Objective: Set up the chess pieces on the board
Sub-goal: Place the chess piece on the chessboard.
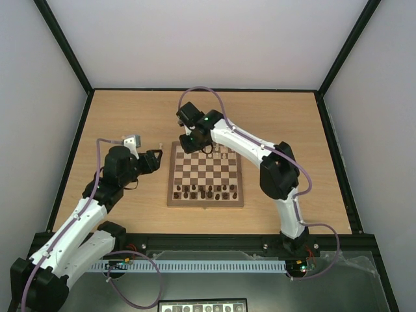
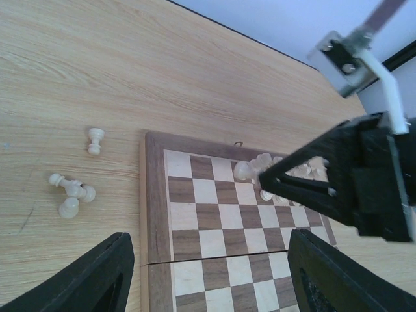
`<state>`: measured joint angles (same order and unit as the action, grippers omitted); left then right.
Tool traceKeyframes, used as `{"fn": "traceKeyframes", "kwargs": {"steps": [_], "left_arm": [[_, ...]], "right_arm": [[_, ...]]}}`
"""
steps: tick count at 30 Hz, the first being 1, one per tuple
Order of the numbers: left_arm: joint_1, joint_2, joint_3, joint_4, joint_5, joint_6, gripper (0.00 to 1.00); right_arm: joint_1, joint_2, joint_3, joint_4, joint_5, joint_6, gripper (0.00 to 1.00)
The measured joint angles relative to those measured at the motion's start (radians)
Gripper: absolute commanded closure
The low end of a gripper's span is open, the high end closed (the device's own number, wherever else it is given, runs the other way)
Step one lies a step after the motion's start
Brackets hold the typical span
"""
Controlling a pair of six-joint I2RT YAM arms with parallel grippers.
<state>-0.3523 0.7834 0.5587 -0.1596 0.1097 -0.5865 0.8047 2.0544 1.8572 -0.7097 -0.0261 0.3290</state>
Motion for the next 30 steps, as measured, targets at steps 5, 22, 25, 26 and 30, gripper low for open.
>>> {"fn": "traceKeyframes", "kwargs": {"steps": [5, 22, 25, 26, 30], "left_arm": [[0.014, 0.002, 0.0, -0.001, 0.022, 0.004, 0.32], [0.074, 0.014, -0.015, 0.011, 0.087, 0.023, 0.33], [0.076, 0.019, -0.016, 0.013, 0.095, 0.023, 0.33], [0.077, 0.02, -0.016, 0.014, 0.096, 0.023, 0.33], [0.078, 0.024, -0.018, 0.021, 0.1, 0.026, 0.33]], "right_arm": [[-0.005, 0.103, 0.111, -0.072, 0.083, 0.0, 0.97], [-0.006, 0.265, 0.311, -0.217, 0.209, -0.008, 0.96], [-0.006, 0.267, 0.312, -0.231, 0.22, -0.008, 0.96], [-0.006, 0.269, 0.312, -0.234, 0.222, -0.008, 0.96], [-0.006, 0.276, 0.312, -0.24, 0.226, -0.008, 0.96]]}}
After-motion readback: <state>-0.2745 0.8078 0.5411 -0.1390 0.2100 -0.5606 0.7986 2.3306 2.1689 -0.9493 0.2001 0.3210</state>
